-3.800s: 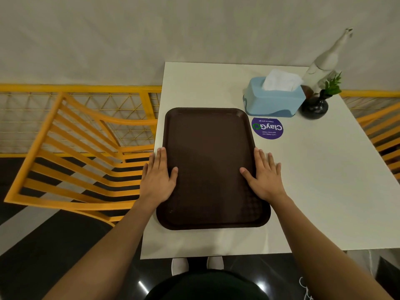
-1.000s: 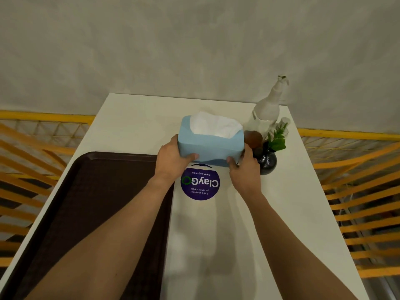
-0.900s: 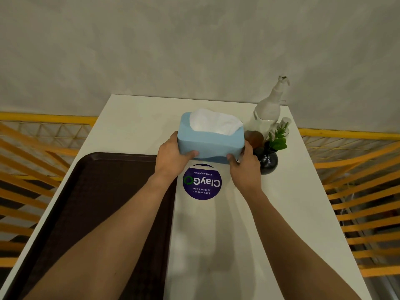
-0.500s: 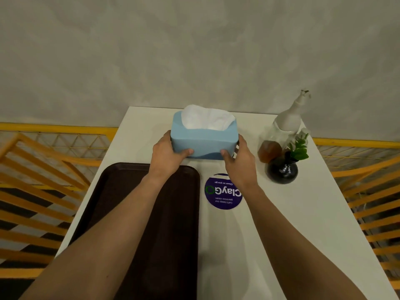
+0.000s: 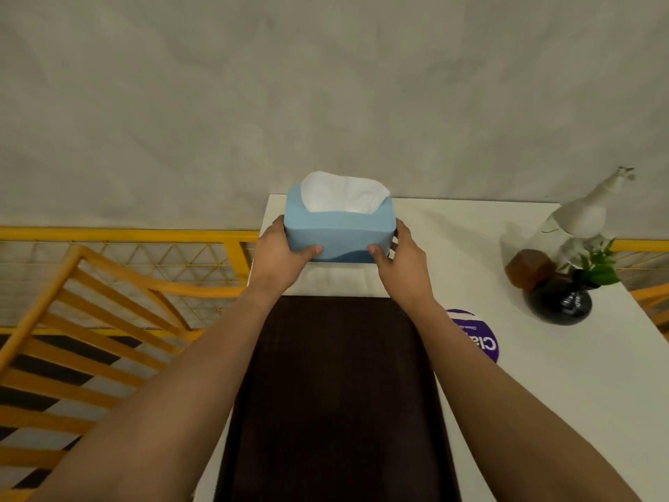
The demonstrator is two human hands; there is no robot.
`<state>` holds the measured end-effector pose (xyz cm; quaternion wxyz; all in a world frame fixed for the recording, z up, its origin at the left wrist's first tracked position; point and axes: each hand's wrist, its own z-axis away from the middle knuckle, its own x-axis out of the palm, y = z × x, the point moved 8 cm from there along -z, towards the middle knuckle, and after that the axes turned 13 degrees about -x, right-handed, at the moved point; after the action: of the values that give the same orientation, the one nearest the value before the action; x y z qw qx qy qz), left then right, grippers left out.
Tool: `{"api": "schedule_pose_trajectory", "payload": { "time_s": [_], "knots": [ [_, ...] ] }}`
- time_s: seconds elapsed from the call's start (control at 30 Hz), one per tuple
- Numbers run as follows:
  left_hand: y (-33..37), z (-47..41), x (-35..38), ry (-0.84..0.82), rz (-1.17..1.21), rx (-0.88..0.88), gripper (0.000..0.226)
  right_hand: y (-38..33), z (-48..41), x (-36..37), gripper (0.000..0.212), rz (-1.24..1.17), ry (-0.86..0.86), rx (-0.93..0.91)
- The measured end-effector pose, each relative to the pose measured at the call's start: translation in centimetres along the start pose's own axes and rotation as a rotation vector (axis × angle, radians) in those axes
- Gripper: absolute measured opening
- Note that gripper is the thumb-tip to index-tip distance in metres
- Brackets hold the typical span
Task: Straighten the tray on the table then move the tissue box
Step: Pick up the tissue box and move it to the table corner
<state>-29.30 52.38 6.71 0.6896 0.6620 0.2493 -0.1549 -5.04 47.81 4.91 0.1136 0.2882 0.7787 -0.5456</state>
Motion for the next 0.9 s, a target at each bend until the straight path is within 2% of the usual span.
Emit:
{"api": "schedule_pose_trajectory", "payload": {
  "time_s": [0.3,0.53,0.9],
  "knots": [
    [-2.0,-6.3,-1.3,-0.01,0.011,0.025,0.066,0.1,-4.9,4.5,0.057,0.039,-0.013,-0.014],
    [-4.1,-11.9,-0.4,0.003,0.034,0.003,0.067,2.9,-9.6,8.1,0.059,0.012,-0.03,-0.026],
    [-6.9,-15.1,1.3,-0.003,0.012,-0.024,0.072,6.5,-11.4,11.3,0.059,0.02,-0.043,0.001]
  ]
}}
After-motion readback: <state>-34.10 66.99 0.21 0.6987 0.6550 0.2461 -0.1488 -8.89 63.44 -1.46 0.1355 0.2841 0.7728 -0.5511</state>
